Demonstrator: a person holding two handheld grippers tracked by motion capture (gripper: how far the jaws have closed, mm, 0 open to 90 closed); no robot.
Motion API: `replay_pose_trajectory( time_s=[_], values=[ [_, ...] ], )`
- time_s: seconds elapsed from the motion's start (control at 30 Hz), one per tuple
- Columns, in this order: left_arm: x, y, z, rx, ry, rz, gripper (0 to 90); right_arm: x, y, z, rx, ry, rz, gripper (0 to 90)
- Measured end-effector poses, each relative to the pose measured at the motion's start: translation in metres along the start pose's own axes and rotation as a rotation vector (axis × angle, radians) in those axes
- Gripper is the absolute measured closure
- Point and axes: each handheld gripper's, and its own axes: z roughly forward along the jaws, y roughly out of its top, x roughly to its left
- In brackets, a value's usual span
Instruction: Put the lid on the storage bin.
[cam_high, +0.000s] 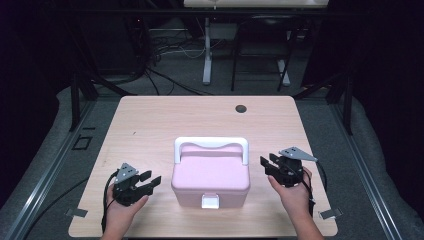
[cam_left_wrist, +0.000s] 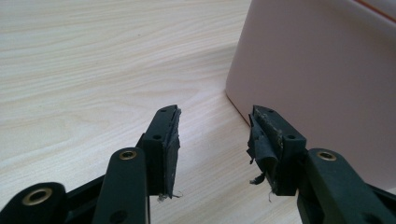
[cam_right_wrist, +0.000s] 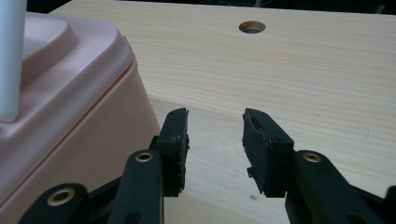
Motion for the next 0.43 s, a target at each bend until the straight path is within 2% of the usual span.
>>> replay_pose_trajectory(
  time_s=[0.23,0.43],
  values=[
    [-0.0015,-0.0020,0.0034,0.022,-0.013,-0.001,51.9,-0.0011,-0.0029,0.0043,0.007,-0.005,-0.006,58.7],
    [-0.0011,-0.0021,0.0041,0.017,-0.009,-0.003,51.1,-0.0030,-0.0041,0.0063,0.015,-0.008,-0.007,58.1]
  ],
)
